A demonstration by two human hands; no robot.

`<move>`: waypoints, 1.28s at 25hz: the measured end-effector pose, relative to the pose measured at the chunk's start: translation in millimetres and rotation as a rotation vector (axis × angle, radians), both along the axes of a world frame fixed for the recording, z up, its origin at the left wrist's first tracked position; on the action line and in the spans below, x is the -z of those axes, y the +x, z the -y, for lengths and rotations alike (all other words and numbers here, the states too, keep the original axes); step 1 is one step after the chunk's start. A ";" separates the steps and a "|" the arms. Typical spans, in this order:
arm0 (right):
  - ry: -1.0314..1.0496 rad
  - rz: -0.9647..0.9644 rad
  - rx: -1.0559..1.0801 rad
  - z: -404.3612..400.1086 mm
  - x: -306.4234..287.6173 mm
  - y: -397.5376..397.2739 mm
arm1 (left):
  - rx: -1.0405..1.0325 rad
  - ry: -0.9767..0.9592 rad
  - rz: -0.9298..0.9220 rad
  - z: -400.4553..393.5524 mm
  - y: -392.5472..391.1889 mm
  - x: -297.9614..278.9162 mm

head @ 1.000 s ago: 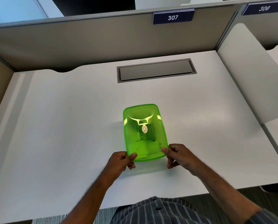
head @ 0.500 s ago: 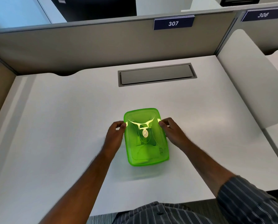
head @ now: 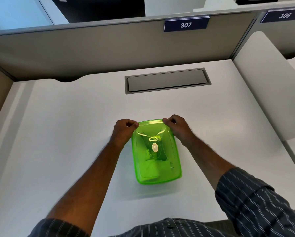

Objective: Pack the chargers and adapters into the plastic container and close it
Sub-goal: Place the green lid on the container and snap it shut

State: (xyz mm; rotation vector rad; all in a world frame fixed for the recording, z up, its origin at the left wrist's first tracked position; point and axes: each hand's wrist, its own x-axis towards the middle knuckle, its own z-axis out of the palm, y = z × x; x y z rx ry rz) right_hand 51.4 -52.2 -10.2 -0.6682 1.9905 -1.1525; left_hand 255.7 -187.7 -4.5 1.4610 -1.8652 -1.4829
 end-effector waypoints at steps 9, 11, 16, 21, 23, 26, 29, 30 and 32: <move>-0.005 0.045 -0.012 -4.4 3.8 -2.7 | 0.242 -0.124 0.208 16.4 -12.6 -14.1; 0.006 -0.019 -0.044 -9.3 0.2 0.9 | 0.325 -0.159 0.234 12.6 -23.5 -17.9; 0.118 -0.006 -0.185 -54.7 -6.4 11.2 | 0.407 -0.182 0.256 3.7 -40.8 -15.5; 0.270 0.118 -0.285 -122.2 -9.2 31.3 | 0.419 -0.204 0.285 0.1 -43.5 -11.4; 0.321 0.185 -0.319 -140.6 -10.6 38.8 | 0.405 -0.176 0.274 2.8 -41.4 -12.1; 0.310 0.276 -0.303 -158.6 -12.0 49.5 | 0.385 -0.139 0.240 4.6 -35.1 -12.2; 0.219 0.321 -0.224 -165.9 -9.5 55.9 | 0.321 -0.092 0.212 5.8 -23.8 -11.3; 0.194 0.340 -0.191 -166.0 -8.4 57.1 | 0.299 -0.080 0.209 6.3 -18.6 -10.8; 0.157 0.374 -0.126 -163.8 -6.7 58.3 | 0.252 -0.064 0.190 7.2 -5.7 -8.9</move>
